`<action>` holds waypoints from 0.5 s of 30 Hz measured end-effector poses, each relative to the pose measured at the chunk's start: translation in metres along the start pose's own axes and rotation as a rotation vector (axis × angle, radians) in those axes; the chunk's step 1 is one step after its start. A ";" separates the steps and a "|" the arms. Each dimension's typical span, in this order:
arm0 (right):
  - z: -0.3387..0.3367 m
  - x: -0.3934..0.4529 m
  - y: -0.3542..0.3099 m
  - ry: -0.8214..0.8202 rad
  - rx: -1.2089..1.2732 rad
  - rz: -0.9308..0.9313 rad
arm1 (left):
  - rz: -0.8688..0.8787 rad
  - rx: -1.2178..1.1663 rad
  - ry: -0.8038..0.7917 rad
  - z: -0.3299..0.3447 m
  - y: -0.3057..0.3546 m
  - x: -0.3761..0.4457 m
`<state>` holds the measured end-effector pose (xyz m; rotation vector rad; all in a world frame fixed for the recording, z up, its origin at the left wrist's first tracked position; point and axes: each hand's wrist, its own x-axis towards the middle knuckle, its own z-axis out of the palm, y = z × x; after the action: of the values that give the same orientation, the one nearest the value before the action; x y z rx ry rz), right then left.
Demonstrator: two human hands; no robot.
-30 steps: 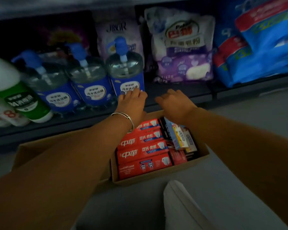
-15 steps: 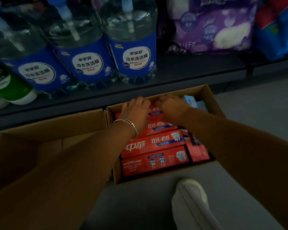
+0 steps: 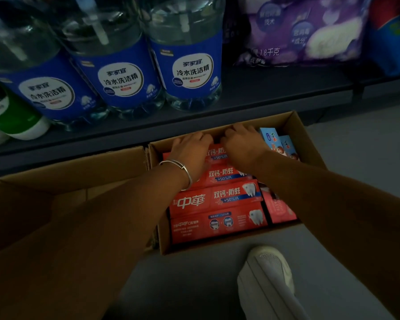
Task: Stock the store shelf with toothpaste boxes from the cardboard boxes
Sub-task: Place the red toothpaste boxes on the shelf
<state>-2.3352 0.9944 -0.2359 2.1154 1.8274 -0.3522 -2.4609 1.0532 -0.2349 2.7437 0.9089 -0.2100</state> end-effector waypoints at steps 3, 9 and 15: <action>-0.006 -0.001 -0.001 -0.015 0.020 0.004 | 0.021 0.006 -0.018 -0.006 0.002 -0.004; -0.034 -0.018 0.008 0.025 -0.008 -0.018 | 0.098 0.032 -0.052 -0.021 0.011 -0.013; -0.052 -0.040 0.022 0.012 -0.034 0.032 | 0.199 0.037 -0.138 -0.019 0.024 -0.024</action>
<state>-2.3208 0.9758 -0.1713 2.1258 1.7905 -0.2990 -2.4641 1.0259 -0.2068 2.7895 0.5974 -0.3765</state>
